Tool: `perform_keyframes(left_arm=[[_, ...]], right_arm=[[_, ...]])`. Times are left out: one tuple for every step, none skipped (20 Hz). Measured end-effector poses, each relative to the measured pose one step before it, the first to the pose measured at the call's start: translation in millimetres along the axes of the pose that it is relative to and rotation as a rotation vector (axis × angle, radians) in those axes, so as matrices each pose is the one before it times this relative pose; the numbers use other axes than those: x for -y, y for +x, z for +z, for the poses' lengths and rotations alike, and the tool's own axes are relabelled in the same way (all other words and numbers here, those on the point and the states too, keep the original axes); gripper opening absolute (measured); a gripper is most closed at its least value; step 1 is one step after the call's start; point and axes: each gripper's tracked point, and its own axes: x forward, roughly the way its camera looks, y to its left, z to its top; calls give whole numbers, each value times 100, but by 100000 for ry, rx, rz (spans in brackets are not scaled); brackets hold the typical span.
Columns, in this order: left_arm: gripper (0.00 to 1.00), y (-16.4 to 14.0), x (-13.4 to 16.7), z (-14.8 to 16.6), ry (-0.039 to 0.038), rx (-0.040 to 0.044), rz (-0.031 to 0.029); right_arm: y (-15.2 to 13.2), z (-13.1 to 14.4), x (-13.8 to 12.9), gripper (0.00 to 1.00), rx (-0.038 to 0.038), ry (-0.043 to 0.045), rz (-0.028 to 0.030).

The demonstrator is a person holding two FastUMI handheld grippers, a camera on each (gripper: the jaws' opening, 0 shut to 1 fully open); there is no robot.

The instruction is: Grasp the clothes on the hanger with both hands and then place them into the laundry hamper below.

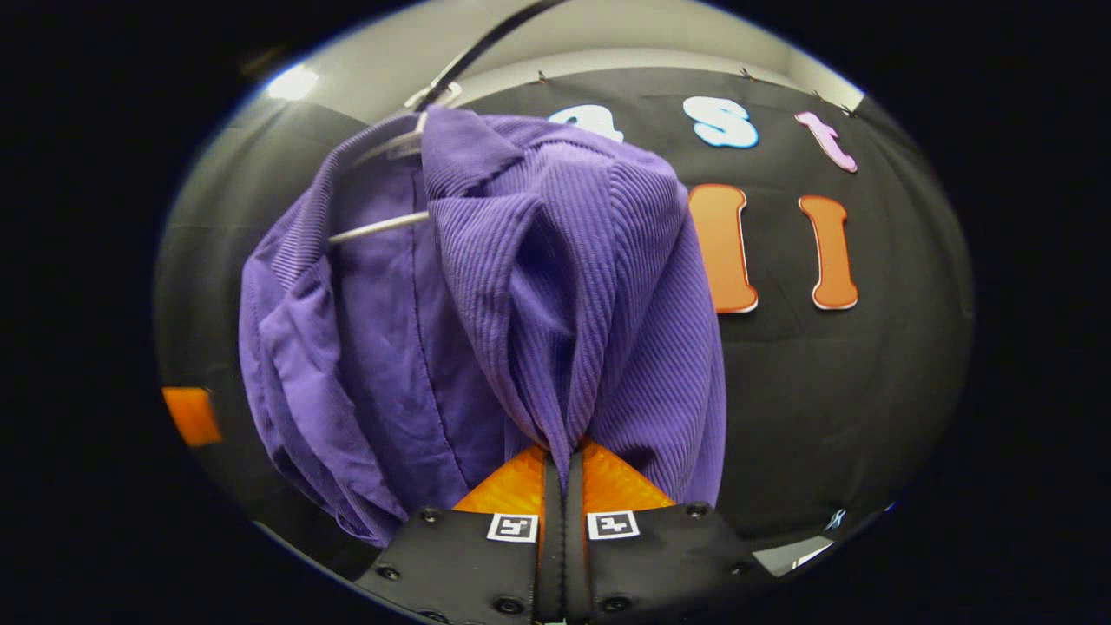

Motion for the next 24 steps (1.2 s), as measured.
perform_keyframes(left_arm=[[95, 826, 190, -981, 323, -2283, 1717], [95, 1005, -85, -682, 290, -907, 2927], [99, 1019, -109, -672, 131, -327, 3473], [92, 961, -97, -417, 128, 433, 2891], [95, 710, 1, -257, -43, 1383, 2294], [95, 720, 259, 111, -36, 2220, 1174], [96, 1095, 81, 202, -175, 1944, 2103], [96, 952, 118, 401, -276, 2905, 2047], [99, 682, -401, 386, 309, 3523, 3774], [92, 831, -1086, 165, 1870, 4496, 7311], [94, 906, -1624, -288, 2736, 2714, 9088], [96, 984, -1360, -461, 2880, 1949, 7445], [94, 713, -1131, -665, 3271, 185, 4712], [96, 657, -402, -602, 3824, -1269, 872], [93, 261, -174, -340, 3630, -779, -1445], [93, -154, -202, 316, 3017, 1208, -1699], [79, 146, -1108, 569, 2274, 2290, 1532], [64, 260, -692, 363, 2527, -246, -1005], [50, 442, 264, -75, 1705, -1367, -5285], [35, -1401, 525, -131, 79, -1552, -8044], [21, -212, -264, 448, 311, 14, -3130], [7, -904, -703, 753, 788, 2005, -234], [7, -1170, -1183, 1159, 2466, 2850, 1297], [7, -816, -1244, 1295, 2626, 3083, 1405]], right_arm=[[-1028, 938, 207, 8, 1362, 661, 1904], [-913, 448, 386, 7, 89, 1134, 2130], [-801, 409, 359, 7, 65, 1762, 2002], [-801, 226, 260, 7, 167, 1934, 1599], [-647, 384, 310, 8, 628, 1813, 1317], [-323, 243, 291, 7, 213, 1258, 1075], [-123, 194, 430, 7, -585, 1027, 1055], [182, 313, 117, 7, -17, 638, 320], [-354, 333, 255, 7, 433, 319, 187], [-219, 284, -14, 7, 503, -119, 64], [-151, 227, 124, 7, 250, -302, -9], [-231, -12, -142, 7, 62, -7, 162], [-208, 76, -123, 7, 143, 28, 450], [-385, -105, 92, 7, 33, -570, -304], [-508, -225, 134, 7, -160, -764, -733], [-787, -216, 24, 8, -10, -515, -842], [-194, 26, -29, 8, 221, -305, -1451], [-309, -24, 81, 7, 616, -411, -2090], [-22, 106, 93, 7, 900, -645, -2070], [214, 342, 30, 7, 1147, -957, -2519], [-41, 347, 683, 7, 2334, -533, -5237], [-293, 1034, 925, 8, 4400, 1252, -5809], [-321, 1154, 664, 7, 4456, 1893, -4342], [-693, 1221, 795, 7, 4144, 1024, -3697]])
